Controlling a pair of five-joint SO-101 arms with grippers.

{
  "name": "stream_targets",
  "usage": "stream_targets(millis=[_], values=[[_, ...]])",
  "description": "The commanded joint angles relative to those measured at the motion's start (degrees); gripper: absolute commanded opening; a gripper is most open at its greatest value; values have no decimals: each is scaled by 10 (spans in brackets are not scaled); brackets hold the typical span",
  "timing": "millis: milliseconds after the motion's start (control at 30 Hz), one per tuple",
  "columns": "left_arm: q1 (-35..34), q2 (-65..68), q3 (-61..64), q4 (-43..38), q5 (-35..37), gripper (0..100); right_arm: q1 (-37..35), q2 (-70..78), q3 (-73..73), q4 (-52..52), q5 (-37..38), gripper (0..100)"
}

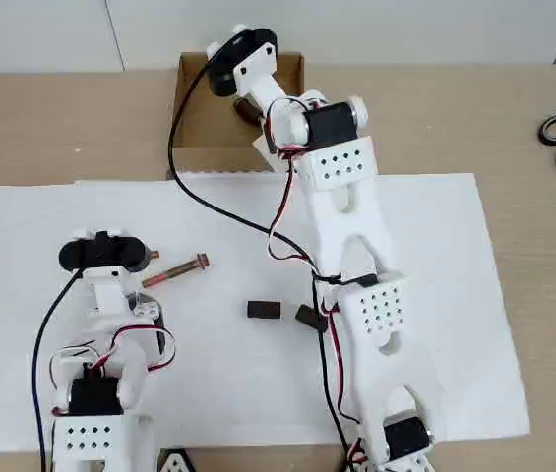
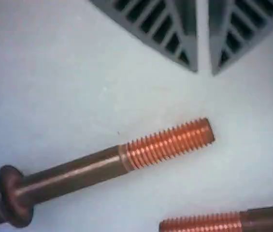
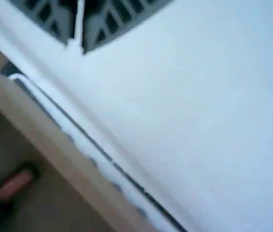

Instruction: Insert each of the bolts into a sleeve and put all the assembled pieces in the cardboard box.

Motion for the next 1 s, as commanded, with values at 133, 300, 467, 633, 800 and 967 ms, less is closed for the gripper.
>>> stream_targets(millis=[133, 300, 467, 633, 800, 967], values=[[0, -4, -3, -13, 1, 6, -13, -262, 329, 0, 15, 9], [-4, -4, -3, -13, 1, 6, -27, -363, 507, 0, 99, 20], [-22, -4, -2, -15, 0, 6, -32, -410, 600, 0, 159, 87], [-124, -4, 7, -60, 0, 6, -35, -422, 674, 0, 215, 90], [-159, -4, 8, -68, 0, 6, -47, -422, 733, 0, 268, 90], [-203, -4, 19, -107, 0, 6, -74, -423, 766, 0, 306, 114]])
